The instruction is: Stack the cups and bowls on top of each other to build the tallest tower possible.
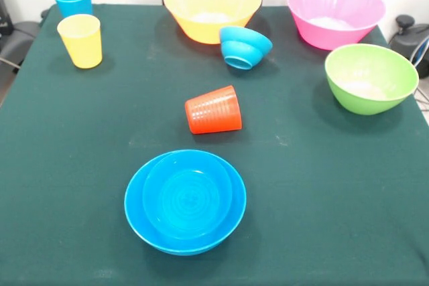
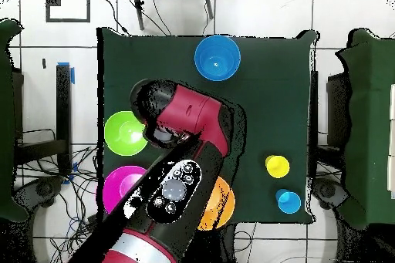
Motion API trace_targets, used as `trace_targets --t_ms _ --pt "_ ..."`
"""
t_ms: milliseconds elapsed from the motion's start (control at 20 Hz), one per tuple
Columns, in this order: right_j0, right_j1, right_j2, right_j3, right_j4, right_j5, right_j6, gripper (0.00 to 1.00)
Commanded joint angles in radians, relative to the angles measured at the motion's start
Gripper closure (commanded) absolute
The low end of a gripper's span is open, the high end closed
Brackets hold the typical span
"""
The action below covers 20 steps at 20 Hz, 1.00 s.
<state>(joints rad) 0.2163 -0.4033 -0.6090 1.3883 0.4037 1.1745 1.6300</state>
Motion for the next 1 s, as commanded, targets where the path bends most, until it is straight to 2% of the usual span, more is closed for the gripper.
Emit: trace_targets --t_ms 50,450,850,1000 --pt "-0.045 0.02 0.15 0.083 -0.039 -0.056 0.093 0.0" --pt "-0.068 0.013 0.173 0.147 -0.035 -0.145 0.078 0.0" --pt "-0.082 0.021 0.156 0.105 -0.083 -0.097 0.07 0.0" --pt "-0.082 0.003 0.147 0.116 -0.097 -0.091 0.065 0.0"
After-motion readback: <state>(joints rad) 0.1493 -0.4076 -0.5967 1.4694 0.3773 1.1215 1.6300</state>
